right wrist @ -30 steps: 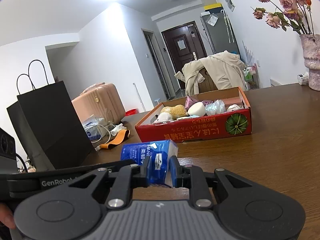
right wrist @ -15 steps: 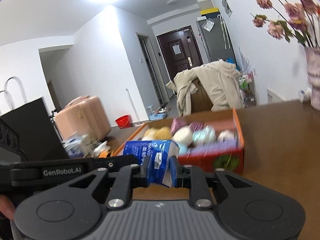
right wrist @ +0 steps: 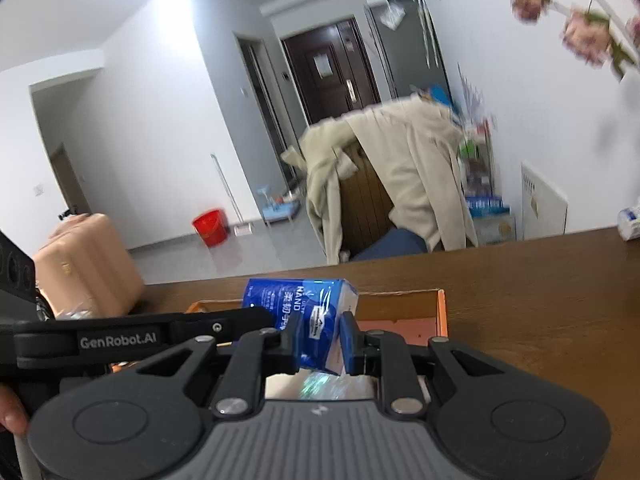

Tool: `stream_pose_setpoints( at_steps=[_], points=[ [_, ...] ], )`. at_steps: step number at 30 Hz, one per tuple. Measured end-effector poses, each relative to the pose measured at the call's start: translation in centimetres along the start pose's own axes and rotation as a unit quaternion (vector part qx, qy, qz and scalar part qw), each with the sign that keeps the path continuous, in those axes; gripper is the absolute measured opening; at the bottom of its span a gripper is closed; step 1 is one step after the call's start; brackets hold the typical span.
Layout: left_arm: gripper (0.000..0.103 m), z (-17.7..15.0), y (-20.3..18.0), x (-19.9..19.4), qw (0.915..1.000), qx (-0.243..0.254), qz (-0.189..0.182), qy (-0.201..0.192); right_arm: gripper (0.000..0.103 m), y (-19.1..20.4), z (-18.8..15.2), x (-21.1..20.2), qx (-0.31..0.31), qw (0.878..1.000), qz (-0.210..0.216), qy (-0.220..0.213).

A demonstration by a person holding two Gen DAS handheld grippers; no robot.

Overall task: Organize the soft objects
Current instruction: 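Carry the blue tissue pack with both tools over the red box, then lower the tissue pack into the box and open both tools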

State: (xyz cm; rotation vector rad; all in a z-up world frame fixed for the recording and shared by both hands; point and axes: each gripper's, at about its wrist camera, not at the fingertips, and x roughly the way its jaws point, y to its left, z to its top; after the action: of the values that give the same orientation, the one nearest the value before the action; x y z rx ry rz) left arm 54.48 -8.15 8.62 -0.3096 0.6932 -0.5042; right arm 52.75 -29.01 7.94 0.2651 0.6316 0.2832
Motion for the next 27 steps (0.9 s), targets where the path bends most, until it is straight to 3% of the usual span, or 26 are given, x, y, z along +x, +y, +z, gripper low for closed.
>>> stream_pose_setpoints(
  at_steps=[4,6,9,12,18,22,27],
  points=[
    [0.026,0.9,1.7,4.6,0.9989,-0.019,0.026,0.034,0.019,-2.3,1.4,5.5,0.039,0.998,-0.015,0.049],
    [0.026,0.7,2.7,7.1,0.9964,-0.035,0.033,0.070,0.022,-3.1,1.3,7.7,0.057,0.995,-0.034,0.074],
    [0.026,0.2,3.8,9.3,0.9927,-0.057,0.035,0.101,0.023,-4.0,0.6,9.2,0.071,0.993,-0.051,0.084],
    [0.029,-0.2,4.0,9.7,0.9932,-0.056,0.038,0.095,0.024,-4.4,0.1,9.3,0.069,0.992,-0.067,0.079],
    [0.029,0.9,3.8,4.9,0.9969,0.001,0.050,0.061,0.035,-4.2,0.5,7.0,0.050,0.995,-0.057,0.066],
    [0.032,2.0,4.0,0.8,0.9956,0.029,0.079,0.041,0.035,-3.2,1.4,4.5,0.025,0.996,-0.064,0.058],
    [0.052,2.2,4.7,-5.9,0.9899,0.061,0.127,0.015,0.046,-1.8,1.9,-0.2,-0.028,0.995,-0.087,0.047]
  ],
)
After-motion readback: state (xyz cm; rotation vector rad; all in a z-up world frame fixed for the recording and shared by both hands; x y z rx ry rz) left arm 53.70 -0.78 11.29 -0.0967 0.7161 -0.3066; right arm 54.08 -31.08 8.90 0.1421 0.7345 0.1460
